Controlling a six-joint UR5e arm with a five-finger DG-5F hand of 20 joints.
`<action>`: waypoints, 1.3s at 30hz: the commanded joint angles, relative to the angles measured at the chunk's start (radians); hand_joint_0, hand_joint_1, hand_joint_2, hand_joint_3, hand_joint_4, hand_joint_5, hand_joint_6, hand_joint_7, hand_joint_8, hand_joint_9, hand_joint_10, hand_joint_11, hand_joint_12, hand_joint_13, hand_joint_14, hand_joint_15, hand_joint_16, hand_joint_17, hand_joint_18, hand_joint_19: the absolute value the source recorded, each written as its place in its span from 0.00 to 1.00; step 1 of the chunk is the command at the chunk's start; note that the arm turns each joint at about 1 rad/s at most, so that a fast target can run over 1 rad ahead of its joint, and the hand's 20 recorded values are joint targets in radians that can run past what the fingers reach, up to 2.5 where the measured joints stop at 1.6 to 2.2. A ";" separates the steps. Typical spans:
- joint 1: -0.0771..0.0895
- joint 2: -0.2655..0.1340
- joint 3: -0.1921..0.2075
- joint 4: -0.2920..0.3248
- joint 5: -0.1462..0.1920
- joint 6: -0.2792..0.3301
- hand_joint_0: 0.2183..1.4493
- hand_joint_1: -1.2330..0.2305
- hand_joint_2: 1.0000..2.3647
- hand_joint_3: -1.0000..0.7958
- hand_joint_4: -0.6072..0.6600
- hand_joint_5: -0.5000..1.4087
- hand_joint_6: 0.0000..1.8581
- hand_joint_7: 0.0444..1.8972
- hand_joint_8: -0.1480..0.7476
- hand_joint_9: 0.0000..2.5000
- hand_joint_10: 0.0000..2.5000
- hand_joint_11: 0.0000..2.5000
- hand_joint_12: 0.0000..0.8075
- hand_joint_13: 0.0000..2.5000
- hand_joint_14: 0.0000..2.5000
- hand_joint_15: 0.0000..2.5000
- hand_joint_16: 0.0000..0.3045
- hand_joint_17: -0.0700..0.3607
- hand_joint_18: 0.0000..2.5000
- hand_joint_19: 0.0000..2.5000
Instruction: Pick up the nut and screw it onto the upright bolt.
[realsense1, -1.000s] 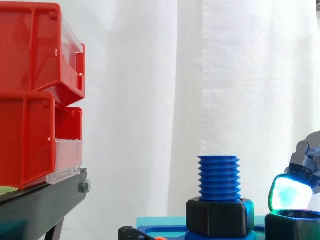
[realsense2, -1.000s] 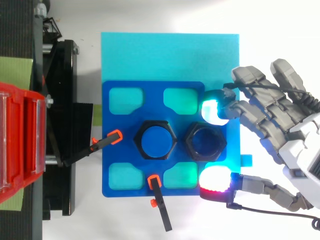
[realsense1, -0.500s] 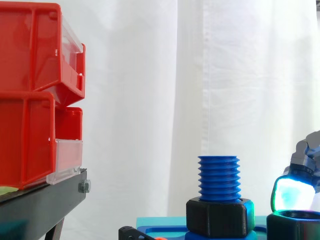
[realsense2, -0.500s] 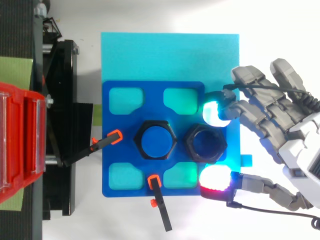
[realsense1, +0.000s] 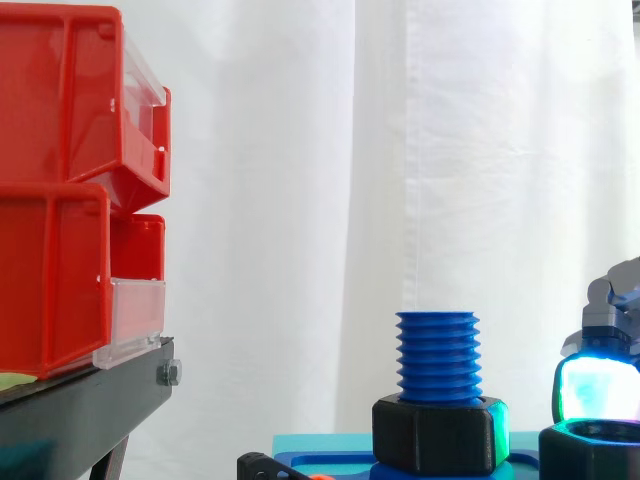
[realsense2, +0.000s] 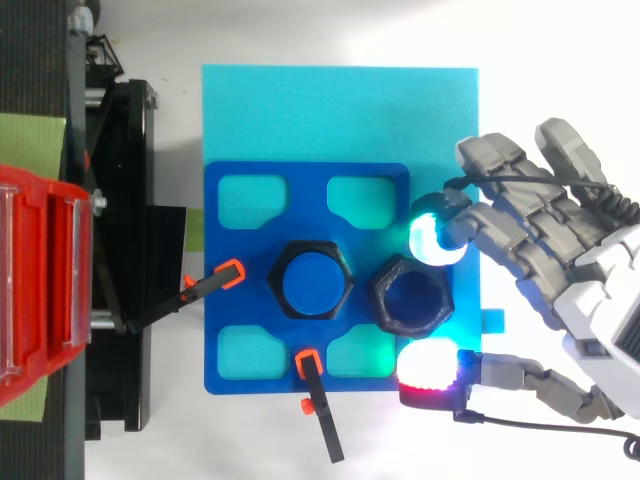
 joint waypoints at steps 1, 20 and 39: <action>0.000 0.000 0.000 -0.003 -0.002 0.000 0.24 0.33 0.00 0.28 0.68 0.16 0.27 0.69 0.49 0.14 0.00 0.02 0.43 0.12 0.00 0.00 0.13 0.37 0.06 0.00; -0.023 0.000 0.000 -0.023 -0.057 0.001 0.25 0.32 0.00 0.28 0.68 0.16 0.27 0.70 0.50 0.15 0.00 0.02 0.42 0.12 0.00 0.00 0.13 0.37 0.06 0.00; -0.042 0.000 0.000 -0.053 -0.085 0.011 0.22 0.31 0.00 0.28 0.69 0.16 0.29 0.68 0.51 0.15 0.00 0.02 0.44 0.12 0.00 0.00 0.14 0.38 0.07 0.00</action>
